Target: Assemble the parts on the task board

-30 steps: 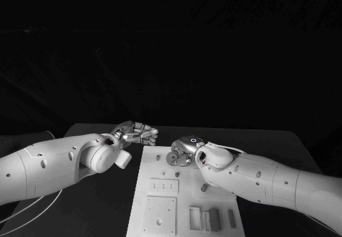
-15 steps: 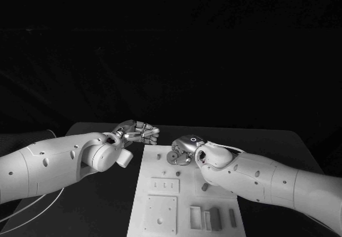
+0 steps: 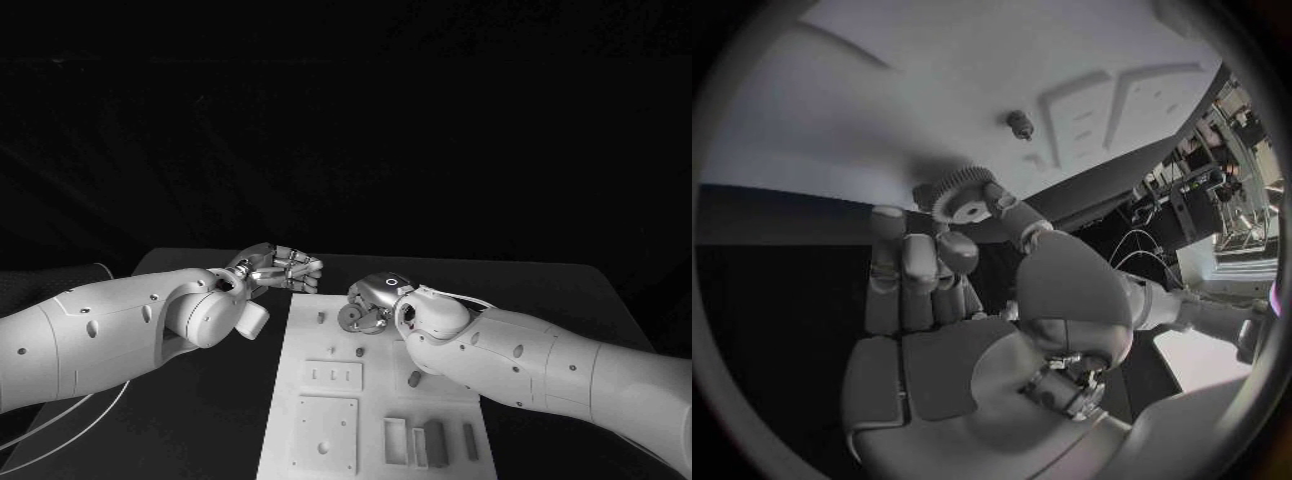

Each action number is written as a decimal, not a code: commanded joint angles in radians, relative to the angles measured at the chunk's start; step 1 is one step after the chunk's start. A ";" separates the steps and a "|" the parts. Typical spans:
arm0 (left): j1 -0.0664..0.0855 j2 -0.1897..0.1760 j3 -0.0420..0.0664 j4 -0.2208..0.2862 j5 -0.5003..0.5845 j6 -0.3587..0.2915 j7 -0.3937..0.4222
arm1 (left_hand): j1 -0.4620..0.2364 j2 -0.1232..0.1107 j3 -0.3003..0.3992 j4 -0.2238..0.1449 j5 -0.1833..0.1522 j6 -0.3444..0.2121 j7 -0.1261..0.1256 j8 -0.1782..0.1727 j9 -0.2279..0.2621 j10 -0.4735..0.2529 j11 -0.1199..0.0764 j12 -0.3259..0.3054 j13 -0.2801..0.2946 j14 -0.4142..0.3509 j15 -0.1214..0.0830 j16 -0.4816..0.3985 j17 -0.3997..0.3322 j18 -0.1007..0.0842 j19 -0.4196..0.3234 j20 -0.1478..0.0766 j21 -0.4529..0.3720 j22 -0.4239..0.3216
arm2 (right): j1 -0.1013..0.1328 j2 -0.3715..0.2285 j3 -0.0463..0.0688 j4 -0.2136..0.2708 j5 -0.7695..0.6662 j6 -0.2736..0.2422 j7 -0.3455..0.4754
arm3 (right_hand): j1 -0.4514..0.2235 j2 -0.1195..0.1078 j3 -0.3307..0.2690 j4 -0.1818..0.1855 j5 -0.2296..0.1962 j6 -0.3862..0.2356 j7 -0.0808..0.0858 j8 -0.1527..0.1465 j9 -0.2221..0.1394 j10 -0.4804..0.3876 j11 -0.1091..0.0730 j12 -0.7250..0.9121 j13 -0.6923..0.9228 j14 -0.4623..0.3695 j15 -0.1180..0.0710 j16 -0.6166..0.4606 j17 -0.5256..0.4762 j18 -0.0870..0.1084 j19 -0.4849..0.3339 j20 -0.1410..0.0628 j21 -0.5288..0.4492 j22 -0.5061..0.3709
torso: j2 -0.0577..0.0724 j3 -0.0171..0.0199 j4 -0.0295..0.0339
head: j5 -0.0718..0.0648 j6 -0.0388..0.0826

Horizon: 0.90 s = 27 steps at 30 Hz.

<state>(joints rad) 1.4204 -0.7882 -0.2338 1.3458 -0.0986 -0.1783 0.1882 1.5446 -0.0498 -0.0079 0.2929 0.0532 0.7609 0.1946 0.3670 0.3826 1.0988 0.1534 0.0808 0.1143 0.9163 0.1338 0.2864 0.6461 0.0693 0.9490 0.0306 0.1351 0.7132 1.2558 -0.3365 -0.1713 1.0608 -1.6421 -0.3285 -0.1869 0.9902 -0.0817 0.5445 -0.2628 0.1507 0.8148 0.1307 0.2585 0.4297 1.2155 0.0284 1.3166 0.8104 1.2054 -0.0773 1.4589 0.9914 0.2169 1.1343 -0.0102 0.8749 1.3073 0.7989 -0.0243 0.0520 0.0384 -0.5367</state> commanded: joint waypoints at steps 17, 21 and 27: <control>0.001 0.003 0.001 0.002 0.002 0.001 0.011 | -0.004 0.002 -0.005 -0.001 0.001 -0.005 0.011 -0.004 -0.001 0.007 0.002 -0.004 0.001 -0.001 0.004 -0.008 0.002 0.012 -0.004 0.006 -0.005 0.001 | -0.001 0.012 -0.007 -0.024 -0.010 0.008 0.001 | 0.011 0.002 0.009 0.002 0.006 0.072 0.010 0.019 0.020 0.004 -0.001 -0.006 -0.001 0.006 0.001 0.001 -0.002 0.045 0.004 -0.005 0.006 0.017 | 0.000 0.0002 0.0000 | 0.000 -0.003; 0.001 0.003 0.001 0.001 0.002 0.001 0.011 | -0.004 0.002 -0.005 -0.001 0.001 -0.005 0.011 -0.004 -0.001 0.007 0.002 -0.005 0.001 -0.001 0.004 -0.009 0.003 0.012 -0.004 0.007 -0.005 0.001 | -0.001 0.011 -0.007 -0.026 -0.009 0.011 0.001 | 0.011 0.002 0.009 0.002 0.006 0.072 0.010 0.019 0.020 0.004 -0.001 -0.006 -0.002 0.007 0.001 0.001 -0.002 0.045 0.004 -0.005 0.006 0.017 | 0.000 0.0000 -0.0004 | 0.000 -0.003; 0.001 0.003 0.001 0.001 0.002 0.002 0.011 | -0.004 0.001 -0.005 -0.001 0.001 -0.005 0.011 -0.004 -0.001 0.007 0.002 -0.005 0.001 -0.001 0.004 -0.009 0.003 0.012 -0.004 0.007 -0.005 0.001 | -0.001 0.007 -0.007 -0.026 -0.009 0.008 0.001 | 0.011 0.003 0.010 0.002 0.006 0.072 0.010 0.018 0.020 0.004 -0.001 -0.006 -0.002 0.007 0.001 0.001 -0.001 0.045 0.004 -0.005 0.006 0.017 | 0.000 0.0006 -0.0002 | -0.001 -0.004</control>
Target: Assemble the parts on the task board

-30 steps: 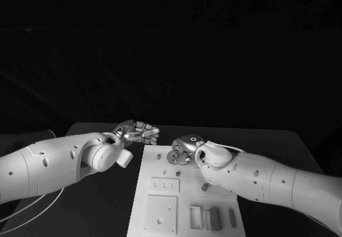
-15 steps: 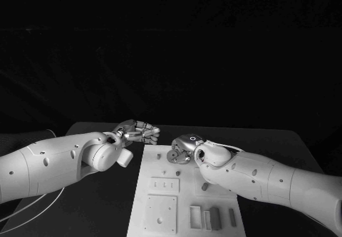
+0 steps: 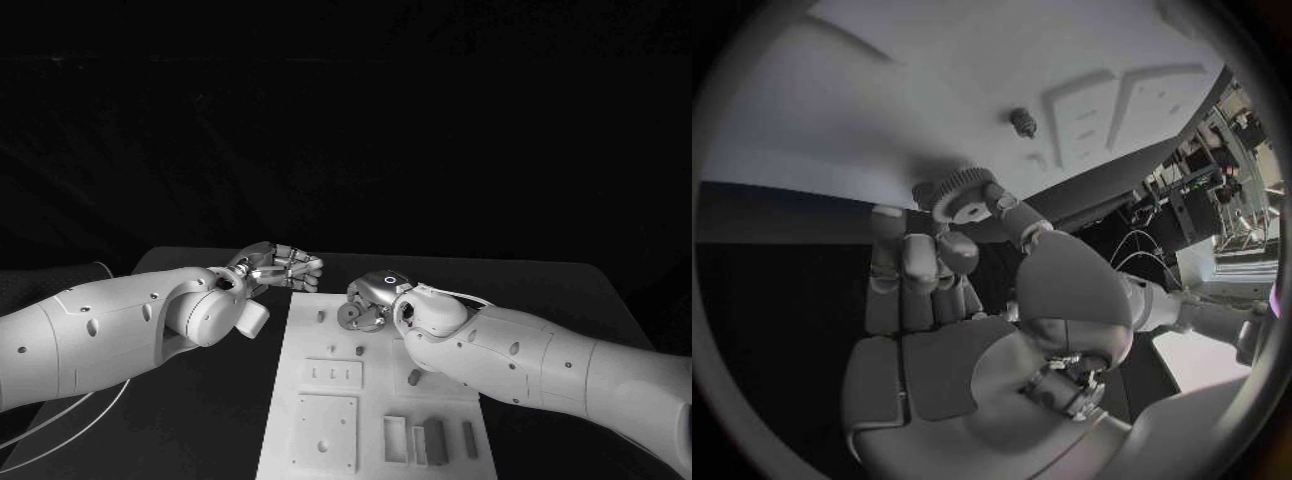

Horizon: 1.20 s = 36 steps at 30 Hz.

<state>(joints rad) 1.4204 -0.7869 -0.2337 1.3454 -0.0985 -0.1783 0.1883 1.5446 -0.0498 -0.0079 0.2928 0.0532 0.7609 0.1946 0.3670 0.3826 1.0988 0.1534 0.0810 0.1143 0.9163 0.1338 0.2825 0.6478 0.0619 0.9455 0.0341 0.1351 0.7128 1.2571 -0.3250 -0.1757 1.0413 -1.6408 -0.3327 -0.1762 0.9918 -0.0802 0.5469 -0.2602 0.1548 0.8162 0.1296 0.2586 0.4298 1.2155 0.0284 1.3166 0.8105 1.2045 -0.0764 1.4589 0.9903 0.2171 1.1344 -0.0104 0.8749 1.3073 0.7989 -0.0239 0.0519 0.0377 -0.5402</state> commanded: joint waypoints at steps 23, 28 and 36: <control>0.001 0.001 0.001 0.001 0.002 0.005 0.009 | -0.003 0.001 -0.005 -0.001 0.001 -0.005 0.011 -0.004 -0.001 0.008 0.002 -0.005 0.001 -0.001 0.004 -0.007 0.002 0.019 -0.001 0.003 -0.006 0.002 | -0.005 -0.012 -0.003 -0.007 -0.010 0.012 -0.010 | 0.010 0.003 0.010 0.000 0.003 0.071 0.011 0.019 0.020 0.005 -0.001 -0.006 -0.002 0.008 0.000 0.001 0.000 0.045 0.004 -0.005 0.006 0.017 | 0.000 0.0003 -0.0005 | -0.001 -0.002; 0.001 0.000 0.001 0.002 0.002 0.005 0.009 | -0.003 0.001 -0.005 -0.001 0.001 -0.005 0.011 -0.004 -0.001 0.008 0.002 -0.006 0.001 -0.001 0.004 -0.007 0.003 0.019 -0.001 0.003 -0.006 0.002 | -0.005 -0.013 -0.003 -0.004 -0.006 0.018 -0.008 | 0.010 0.003 0.010 0.000 0.003 0.071 0.011 0.019 0.020 0.005 -0.001 -0.006 -0.002 0.008 0.000 0.001 0.000 0.045 0.004 -0.005 0.006 0.017 | 0.000 0.0000 -0.0008 | -0.001 -0.003; 0.001 0.000 0.001 0.002 0.002 0.005 0.009 | -0.002 0.001 -0.006 -0.001 0.001 -0.005 0.011 -0.004 -0.001 0.008 0.002 -0.006 0.001 -0.001 0.004 -0.008 0.003 0.019 -0.001 0.003 -0.007 0.002 | -0.005 -0.016 -0.003 0.007 0.000 0.023 -0.005 | 0.010 0.003 0.010 0.000 0.003 0.071 0.011 0.019 0.020 0.005 -0.001 -0.006 -0.002 0.008 0.000 0.001 0.000 0.045 0.004 -0.005 0.006 0.017 | 0.000 0.0001 0.0001 | -0.001 -0.003</control>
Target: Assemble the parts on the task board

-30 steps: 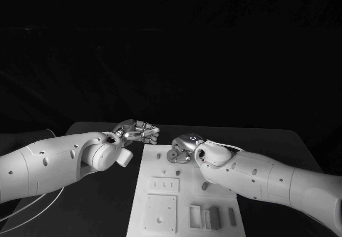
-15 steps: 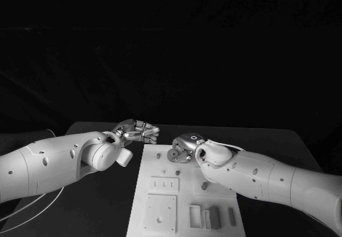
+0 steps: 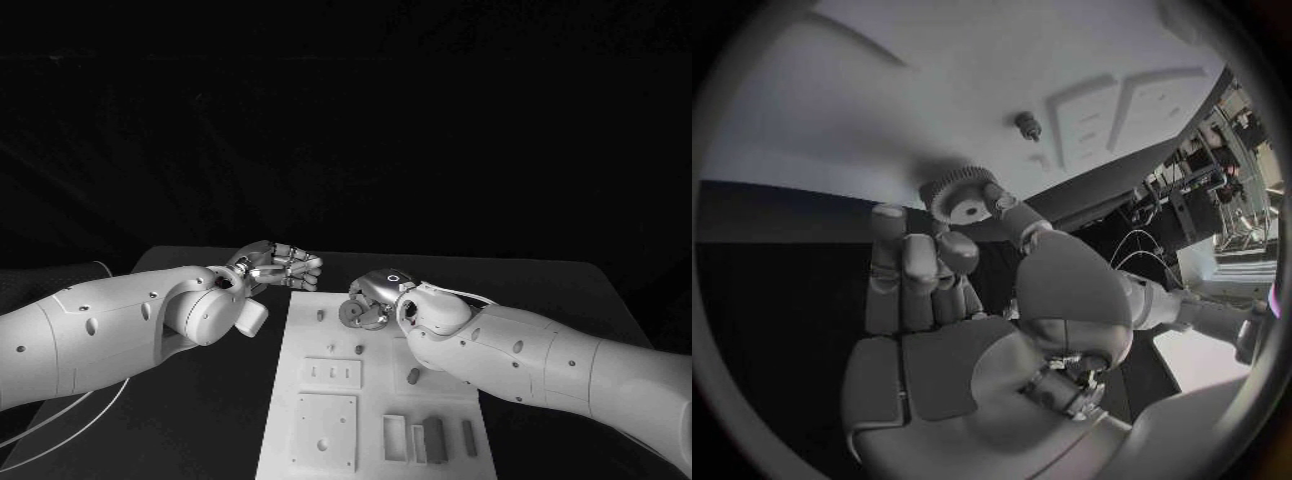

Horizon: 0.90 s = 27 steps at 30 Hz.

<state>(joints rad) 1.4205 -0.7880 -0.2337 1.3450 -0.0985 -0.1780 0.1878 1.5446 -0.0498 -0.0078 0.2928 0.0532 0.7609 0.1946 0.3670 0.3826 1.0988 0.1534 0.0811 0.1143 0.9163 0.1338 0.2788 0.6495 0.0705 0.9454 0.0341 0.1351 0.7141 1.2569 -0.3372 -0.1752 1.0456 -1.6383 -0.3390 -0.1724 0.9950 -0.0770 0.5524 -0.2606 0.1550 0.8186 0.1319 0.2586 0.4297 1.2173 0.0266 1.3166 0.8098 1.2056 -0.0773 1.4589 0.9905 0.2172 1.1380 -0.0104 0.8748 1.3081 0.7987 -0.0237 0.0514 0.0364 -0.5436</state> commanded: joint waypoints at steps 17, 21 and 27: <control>0.001 -0.002 0.001 0.004 0.002 0.002 0.010 | -0.002 0.001 -0.006 -0.001 0.001 -0.005 0.011 -0.004 0.000 0.008 0.002 -0.006 0.001 -0.001 0.004 -0.006 0.003 0.011 -0.001 0.003 -0.007 0.001 | -0.006 -0.008 -0.014 0.024 -0.015 0.011 -0.016 | 0.009 -0.002 0.006 -0.002 0.003 0.072 0.008 0.020 0.020 0.005 0.000 -0.006 -0.001 0.012 0.001 0.003 0.004 0.045 0.001 -0.006 0.007 0.017 | 0.000 -0.0003 0.0006 | -0.002 0.000; 0.001 -0.001 0.001 0.004 0.002 0.002 0.010 | -0.002 0.001 -0.006 -0.001 0.001 -0.005 0.011 -0.004 0.000 0.008 0.002 -0.006 0.001 -0.001 0.004 -0.006 0.003 0.011 -0.001 0.003 -0.007 0.001 | -0.006 -0.007 -0.024 0.024 -0.017 0.011 -0.017 | 0.009 -0.003 0.006 -0.003 0.003 0.072 0.008 0.020 0.020 0.005 0.000 -0.006 -0.001 0.012 0.001 0.003 0.004 0.045 0.001 -0.006 0.007 0.017 | 0.000 0.0000 0.0004 | -0.002 0.000; 0.001 -0.002 0.001 0.004 0.002 0.002 0.010 | -0.001 0.001 -0.006 -0.001 0.001 -0.005 0.011 -0.004 0.000 0.008 0.002 -0.007 0.001 -0.001 0.004 -0.007 0.004 0.011 -0.001 0.003 -0.008 0.002 | -0.006 -0.008 -0.031 0.029 -0.021 0.011 -0.020 | 0.009 -0.003 0.006 -0.003 0.003 0.072 0.008 0.020 0.020 0.005 0.000 -0.006 -0.001 0.012 0.001 0.003 0.004 0.045 0.001 -0.006 0.007 0.017 | 0.000 -0.0004 0.0007 | -0.001 -0.001</control>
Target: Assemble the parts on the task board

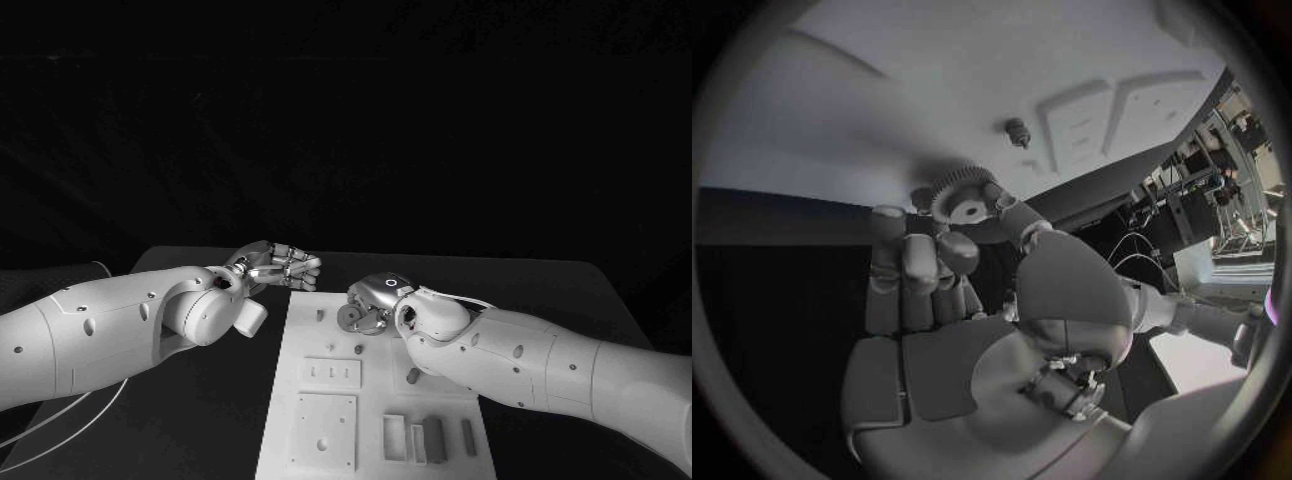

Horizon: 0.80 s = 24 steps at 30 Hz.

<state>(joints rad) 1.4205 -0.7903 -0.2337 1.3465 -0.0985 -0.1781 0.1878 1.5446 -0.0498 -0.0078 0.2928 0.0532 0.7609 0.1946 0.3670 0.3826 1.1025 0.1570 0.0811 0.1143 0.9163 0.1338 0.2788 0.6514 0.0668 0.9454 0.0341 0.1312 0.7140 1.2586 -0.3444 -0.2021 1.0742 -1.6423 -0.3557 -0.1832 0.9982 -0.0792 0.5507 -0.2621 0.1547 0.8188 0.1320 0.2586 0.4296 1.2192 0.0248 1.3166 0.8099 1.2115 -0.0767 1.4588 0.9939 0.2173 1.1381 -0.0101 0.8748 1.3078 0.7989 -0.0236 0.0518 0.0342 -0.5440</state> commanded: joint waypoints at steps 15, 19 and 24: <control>0.001 0.000 0.001 0.002 0.002 0.001 0.010 | -0.001 0.000 -0.006 -0.001 0.001 -0.005 0.011 -0.005 0.000 0.005 -0.001 -0.007 0.001 -0.001 0.004 -0.009 0.003 0.014 -0.001 0.004 -0.005 0.002 | -0.008 -0.001 -0.007 0.002 -0.027 0.026 -0.021 | 0.007 -0.009 0.006 -0.005 0.001 0.073 0.007 0.021 0.020 0.005 0.001 -0.006 -0.001 0.007 0.000 0.003 0.001 0.045 0.002 -0.007 0.007 0.018 | 0.000 -0.0005 0.0003 | 0.001 0.000; 0.001 0.000 0.001 0.002 0.002 0.001 0.010 | -0.001 0.000 -0.007 -0.001 0.001 -0.005 0.011 -0.005 0.000 0.005 -0.001 -0.007 0.001 -0.001 0.004 -0.009 0.003 0.014 -0.001 0.004 -0.005 0.002 | -0.008 -0.002 -0.007 0.002 -0.027 0.026 -0.021 | 0.008 -0.013 0.006 -0.006 0.000 0.075 0.007 0.021 0.020 0.005 0.001 -0.006 -0.001 0.008 0.000 0.003 0.000 0.045 0.002 -0.007 0.008 0.018 | 0.000 -0.0004 0.0004 | 0.001 0.001; 0.001 0.001 0.001 0.002 0.002 0.002 0.010 | -0.001 0.000 -0.007 -0.001 0.001 -0.006 0.011 -0.005 0.000 0.005 -0.001 -0.007 0.001 -0.001 0.004 -0.009 0.003 0.014 -0.001 0.004 -0.005 0.002 | -0.008 0.001 -0.007 0.003 -0.025 0.024 -0.018 | 0.008 -0.014 0.006 -0.006 0.000 0.075 0.007 0.022 0.020 0.006 0.001 -0.006 -0.002 0.008 0.000 0.003 0.000 0.045 0.003 -0.007 0.008 0.018 | 0.000 -0.0008 0.0009 | 0.001 0.000</control>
<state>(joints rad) 1.4205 -0.7909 -0.2337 1.3465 -0.0985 -0.1781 0.1879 1.5446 -0.0498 -0.0078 0.2927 0.0532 0.7609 0.1946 0.3670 0.3826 1.1025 0.1570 0.0771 0.1143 0.9163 0.1338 0.2747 0.6532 0.0610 0.9455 0.0341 0.1312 0.7148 1.2551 -0.3436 -0.2060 1.0761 -1.6544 -0.3556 -0.1970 1.0031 -0.0845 0.5545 -0.2668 0.1539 0.8188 0.1320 0.2585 0.4295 1.2209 0.0232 1.3166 0.8099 1.2128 -0.0778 1.4588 0.9936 0.2173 1.1395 -0.0084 0.8787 1.3076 0.7988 -0.0242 0.0523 0.0347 -0.5433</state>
